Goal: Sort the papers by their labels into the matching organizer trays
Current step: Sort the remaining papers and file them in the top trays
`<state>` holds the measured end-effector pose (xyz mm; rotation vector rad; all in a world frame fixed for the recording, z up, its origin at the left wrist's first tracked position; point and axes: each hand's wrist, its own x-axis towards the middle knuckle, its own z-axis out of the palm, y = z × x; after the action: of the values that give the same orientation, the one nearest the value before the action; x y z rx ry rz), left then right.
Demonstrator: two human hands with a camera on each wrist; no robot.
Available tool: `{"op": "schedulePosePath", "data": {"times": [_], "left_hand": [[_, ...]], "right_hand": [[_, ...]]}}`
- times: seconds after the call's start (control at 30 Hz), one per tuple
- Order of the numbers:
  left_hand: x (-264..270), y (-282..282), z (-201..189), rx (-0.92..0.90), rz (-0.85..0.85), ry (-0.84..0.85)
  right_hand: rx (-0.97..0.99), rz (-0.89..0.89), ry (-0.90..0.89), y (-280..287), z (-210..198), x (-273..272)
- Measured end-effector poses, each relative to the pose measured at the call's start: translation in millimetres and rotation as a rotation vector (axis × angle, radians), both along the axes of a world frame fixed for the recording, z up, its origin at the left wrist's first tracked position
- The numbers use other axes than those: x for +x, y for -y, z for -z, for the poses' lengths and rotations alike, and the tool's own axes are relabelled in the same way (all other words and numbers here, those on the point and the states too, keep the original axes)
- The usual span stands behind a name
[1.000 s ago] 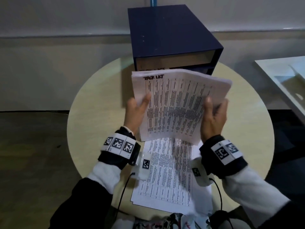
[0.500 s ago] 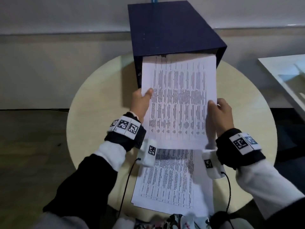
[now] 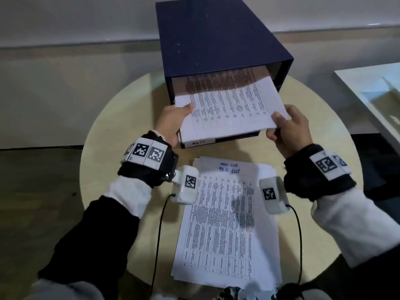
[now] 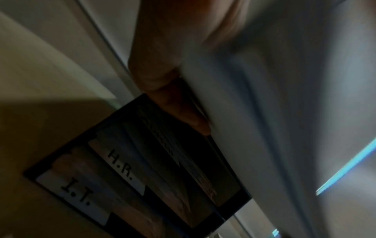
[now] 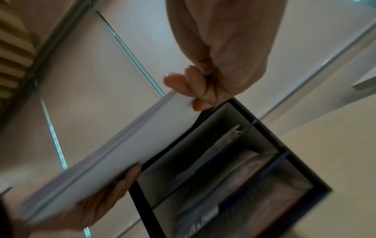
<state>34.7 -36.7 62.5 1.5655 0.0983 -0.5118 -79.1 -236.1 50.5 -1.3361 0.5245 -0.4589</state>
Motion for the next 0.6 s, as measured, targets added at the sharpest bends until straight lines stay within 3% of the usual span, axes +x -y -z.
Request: {"op": "schedulePosePath", "data": {"times": [0.17,0.47,0.6], "left_hand": [[-4,-7,-8,-0.02,0.139,0.038],[1,3,-13,0.012,0.07,0.06],[-2,9,-11,0.072,0.113,0.178]], "right_hand": [[0.093,-0.01,-0.044,-1,-21,44],[0.061,0.067,-0.092,5,-17,82],[0.02,0.123,-0.137,13,-23,97]]}}
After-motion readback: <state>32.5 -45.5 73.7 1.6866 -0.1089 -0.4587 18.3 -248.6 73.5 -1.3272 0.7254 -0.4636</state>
